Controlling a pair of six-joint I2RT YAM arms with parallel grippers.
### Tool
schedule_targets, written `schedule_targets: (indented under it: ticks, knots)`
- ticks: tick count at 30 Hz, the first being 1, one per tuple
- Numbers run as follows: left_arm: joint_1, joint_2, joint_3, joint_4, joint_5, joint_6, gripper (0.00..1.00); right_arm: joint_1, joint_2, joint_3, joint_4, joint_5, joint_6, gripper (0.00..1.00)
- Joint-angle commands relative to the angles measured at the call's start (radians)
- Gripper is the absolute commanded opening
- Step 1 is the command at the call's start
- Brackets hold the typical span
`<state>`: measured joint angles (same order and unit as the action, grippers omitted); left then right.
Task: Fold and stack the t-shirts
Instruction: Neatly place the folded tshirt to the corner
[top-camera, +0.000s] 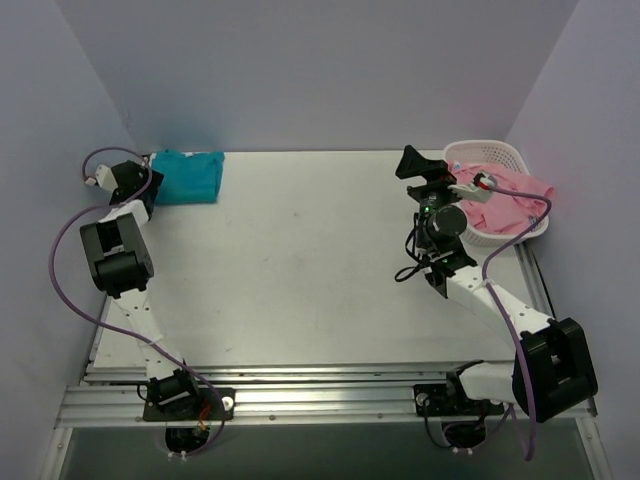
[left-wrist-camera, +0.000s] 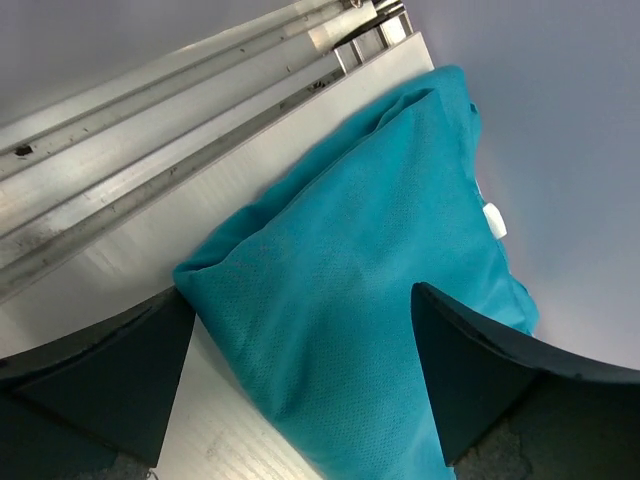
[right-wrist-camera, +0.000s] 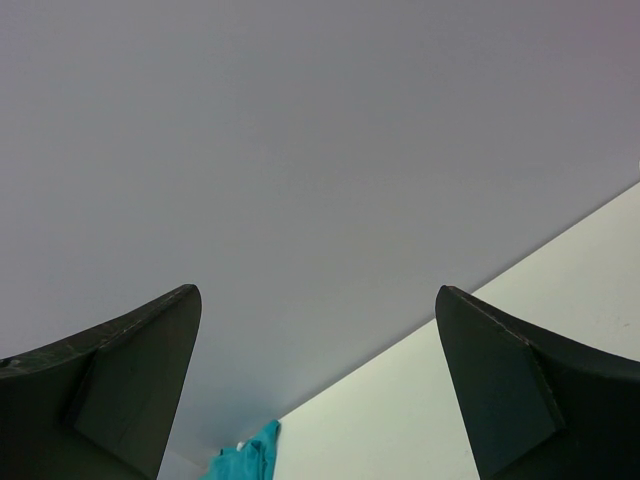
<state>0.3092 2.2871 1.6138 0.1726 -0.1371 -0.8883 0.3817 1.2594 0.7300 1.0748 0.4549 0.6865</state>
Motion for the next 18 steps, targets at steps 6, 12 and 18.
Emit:
schedule_targets:
  ticks: [6,12,18]
  knots:
    - [0.013,-0.19,0.038,-0.027,-0.082,0.103,0.97,0.011,0.0,0.042,0.071,-0.007,-0.015,1.0]
    - [-0.019,-0.406,-0.055,0.012,-0.081,0.14,0.96,0.02,0.009,0.123,-0.091,0.008,-0.036,1.0]
    - [-0.143,-0.667,-0.113,-0.109,-0.107,0.303,0.96,0.042,0.054,0.285,-0.343,-0.012,-0.062,1.0]
